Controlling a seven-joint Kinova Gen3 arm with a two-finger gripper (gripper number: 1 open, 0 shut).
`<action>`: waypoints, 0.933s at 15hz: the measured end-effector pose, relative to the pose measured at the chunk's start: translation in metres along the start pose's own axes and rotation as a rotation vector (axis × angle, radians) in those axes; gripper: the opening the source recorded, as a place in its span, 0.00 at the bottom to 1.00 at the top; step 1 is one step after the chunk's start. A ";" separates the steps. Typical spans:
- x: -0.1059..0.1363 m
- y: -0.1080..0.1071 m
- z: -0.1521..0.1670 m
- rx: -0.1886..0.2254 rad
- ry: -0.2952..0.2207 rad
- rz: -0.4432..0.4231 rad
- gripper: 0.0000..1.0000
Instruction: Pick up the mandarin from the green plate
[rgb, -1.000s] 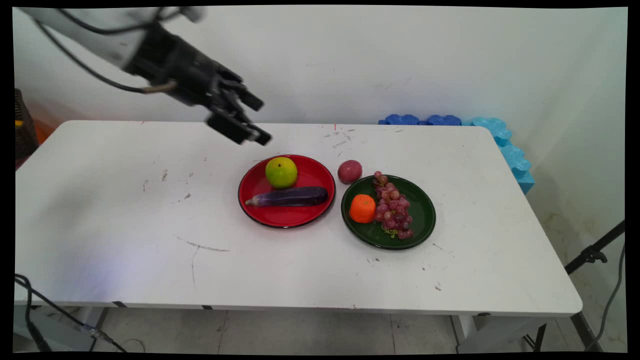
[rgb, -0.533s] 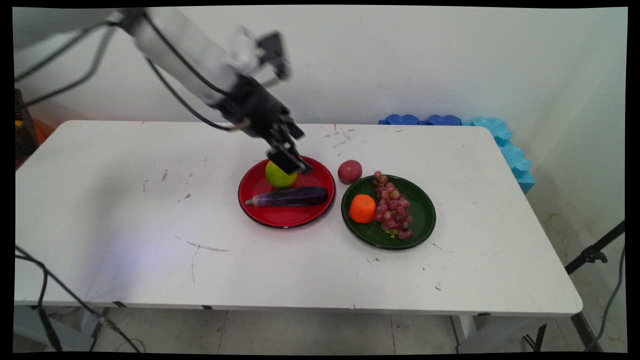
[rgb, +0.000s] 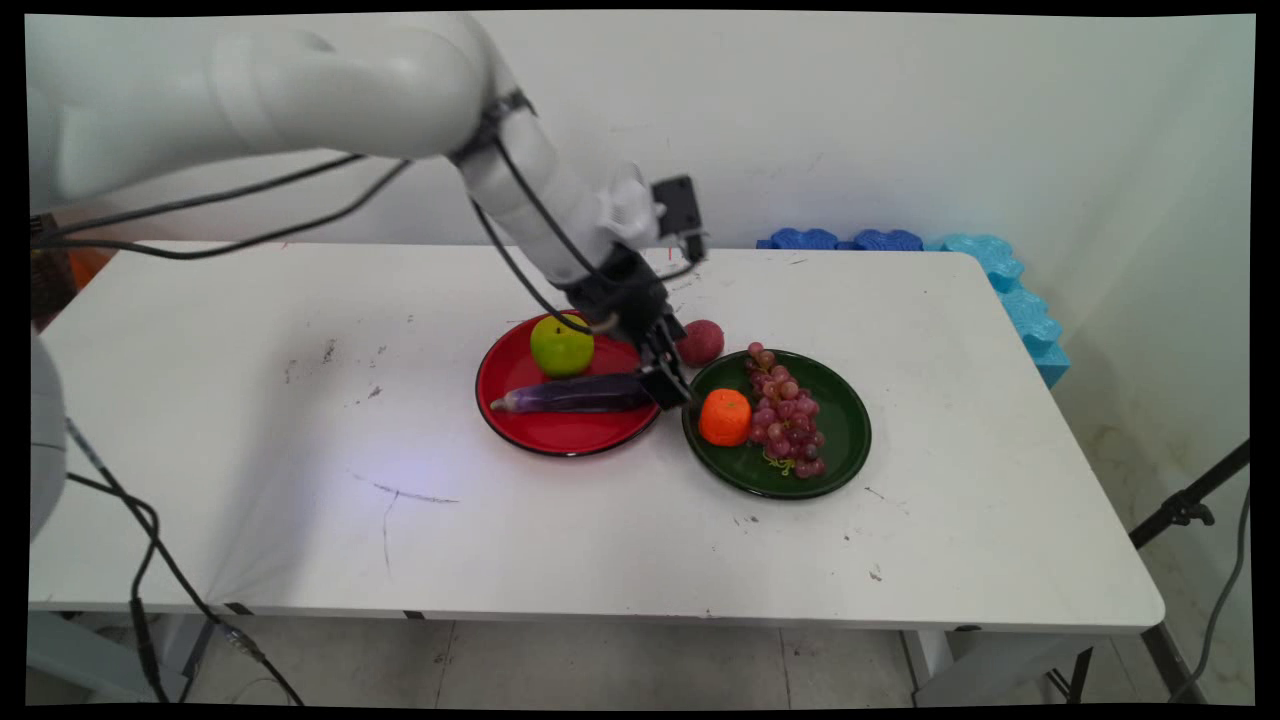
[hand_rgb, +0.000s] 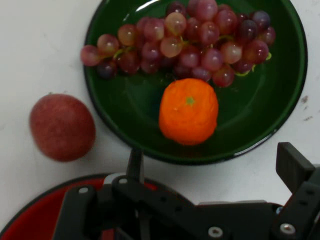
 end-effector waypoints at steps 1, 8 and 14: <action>0.003 -0.001 0.011 -0.008 -0.009 0.005 1.00; 0.017 -0.006 0.069 -0.054 -0.045 0.015 1.00; 0.021 -0.010 0.093 -0.071 -0.051 0.028 1.00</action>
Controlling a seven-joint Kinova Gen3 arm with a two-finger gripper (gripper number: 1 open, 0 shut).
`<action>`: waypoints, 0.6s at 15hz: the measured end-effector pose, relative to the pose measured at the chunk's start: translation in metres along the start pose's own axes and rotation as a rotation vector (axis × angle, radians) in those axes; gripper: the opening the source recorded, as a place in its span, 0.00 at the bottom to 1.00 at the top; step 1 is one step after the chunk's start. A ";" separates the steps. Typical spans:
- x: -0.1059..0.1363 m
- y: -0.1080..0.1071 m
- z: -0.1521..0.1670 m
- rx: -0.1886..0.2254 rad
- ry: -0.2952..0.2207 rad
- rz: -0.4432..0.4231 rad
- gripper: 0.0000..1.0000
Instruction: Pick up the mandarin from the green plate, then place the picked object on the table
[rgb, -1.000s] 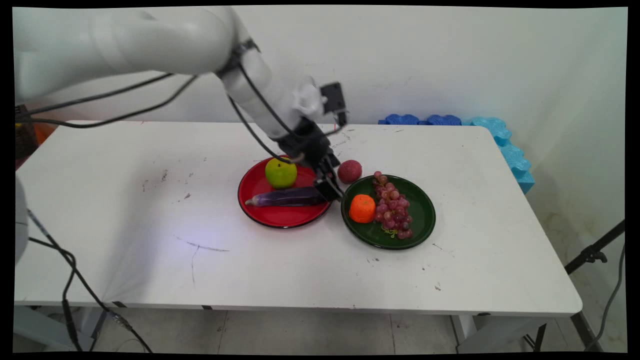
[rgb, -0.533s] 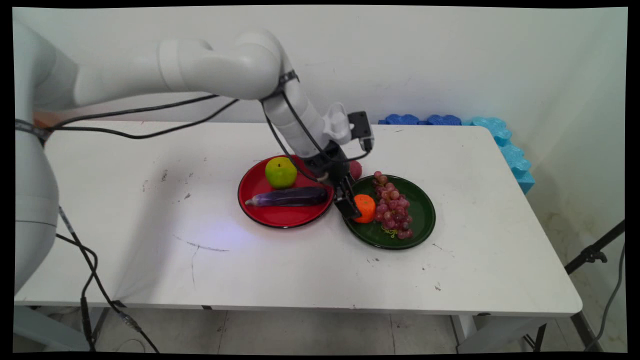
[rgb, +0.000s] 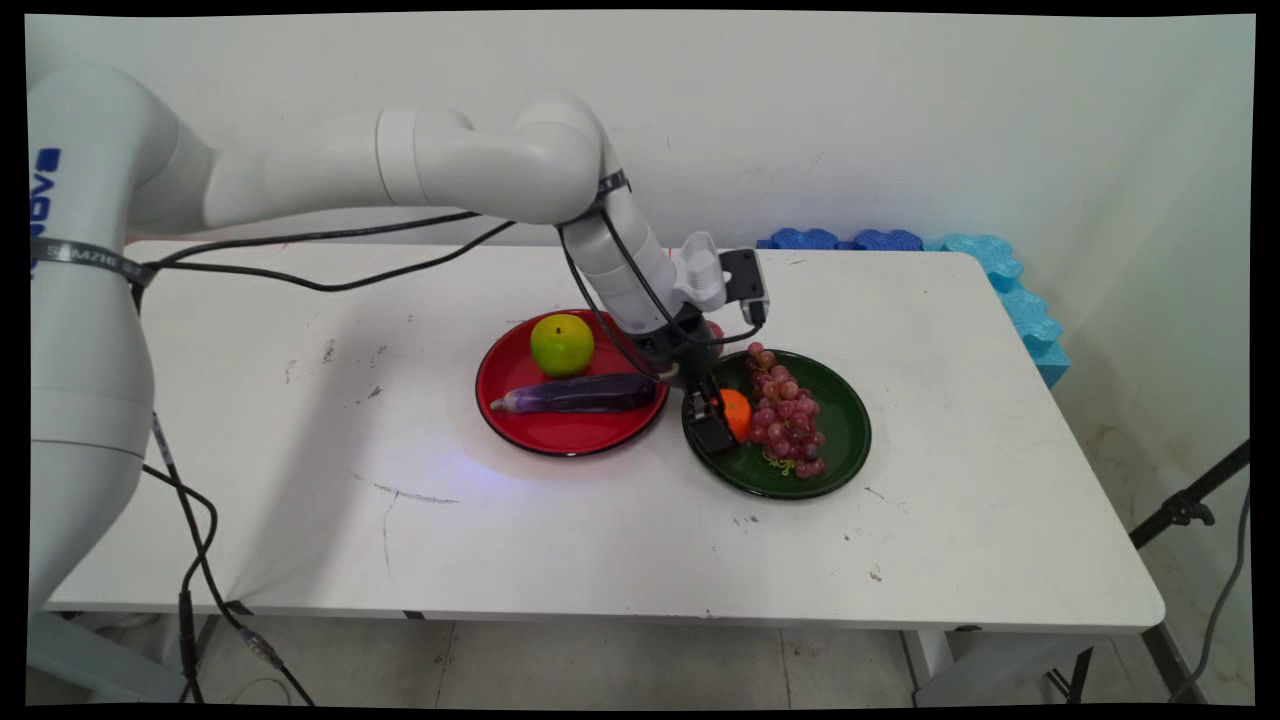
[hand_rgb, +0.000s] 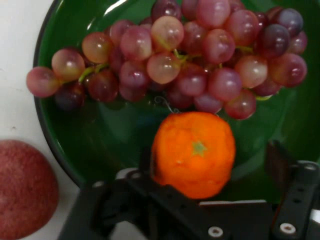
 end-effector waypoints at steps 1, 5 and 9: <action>0.000 -0.001 0.002 0.000 0.000 0.002 0.00; -0.001 -0.002 0.006 0.001 -0.003 0.013 0.00; 0.004 -0.001 -0.015 0.022 0.016 0.017 0.00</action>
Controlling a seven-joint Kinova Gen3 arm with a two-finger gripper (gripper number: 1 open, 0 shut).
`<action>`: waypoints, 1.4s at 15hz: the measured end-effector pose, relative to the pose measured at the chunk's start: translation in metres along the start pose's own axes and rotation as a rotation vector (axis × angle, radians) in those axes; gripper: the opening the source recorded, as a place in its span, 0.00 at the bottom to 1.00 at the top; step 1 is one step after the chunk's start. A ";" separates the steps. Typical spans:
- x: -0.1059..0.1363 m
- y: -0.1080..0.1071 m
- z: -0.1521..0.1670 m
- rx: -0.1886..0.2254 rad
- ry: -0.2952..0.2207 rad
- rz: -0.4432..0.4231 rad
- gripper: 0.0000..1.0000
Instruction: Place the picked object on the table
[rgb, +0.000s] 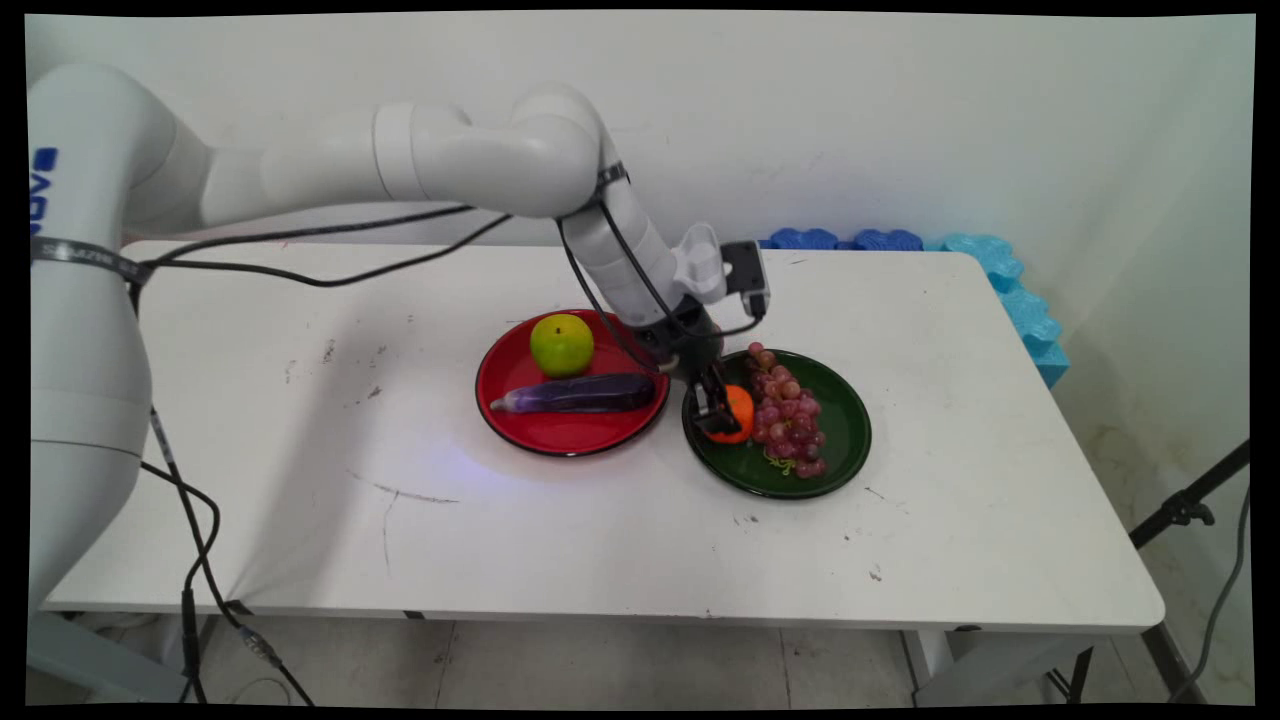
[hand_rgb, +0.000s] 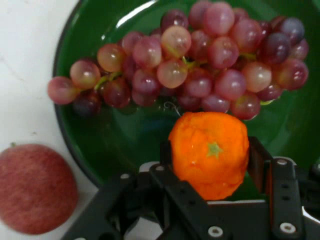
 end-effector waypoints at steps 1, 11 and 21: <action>0.002 0.001 -0.010 0.007 0.008 -0.001 0.00; -0.015 0.034 -0.147 0.017 0.084 -0.040 0.00; -0.095 0.068 -0.132 -0.003 0.050 -0.070 0.00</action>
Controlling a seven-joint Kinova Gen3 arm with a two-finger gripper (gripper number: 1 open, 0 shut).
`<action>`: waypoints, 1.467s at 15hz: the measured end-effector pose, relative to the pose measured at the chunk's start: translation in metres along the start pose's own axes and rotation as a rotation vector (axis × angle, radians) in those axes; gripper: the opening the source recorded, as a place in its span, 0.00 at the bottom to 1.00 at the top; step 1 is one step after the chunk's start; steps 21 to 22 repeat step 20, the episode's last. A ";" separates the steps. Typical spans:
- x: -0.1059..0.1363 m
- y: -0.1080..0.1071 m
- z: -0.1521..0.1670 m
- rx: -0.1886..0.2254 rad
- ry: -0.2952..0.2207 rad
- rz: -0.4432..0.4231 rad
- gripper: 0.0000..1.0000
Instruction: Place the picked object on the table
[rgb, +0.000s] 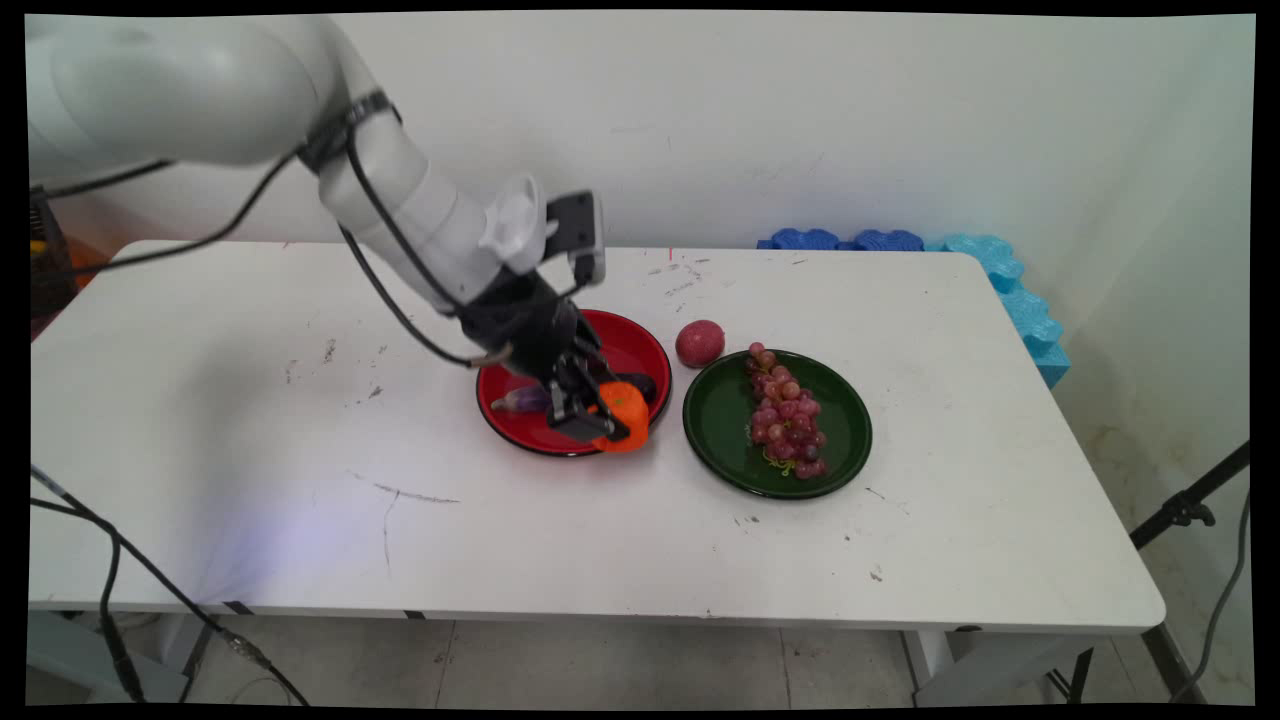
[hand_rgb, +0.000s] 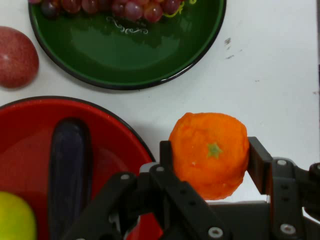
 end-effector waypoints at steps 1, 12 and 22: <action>-0.004 0.001 0.009 -0.002 0.005 -0.003 0.00; -0.018 0.003 0.091 -0.025 0.062 -0.021 0.00; -0.015 0.005 0.102 -0.047 0.088 -0.017 1.00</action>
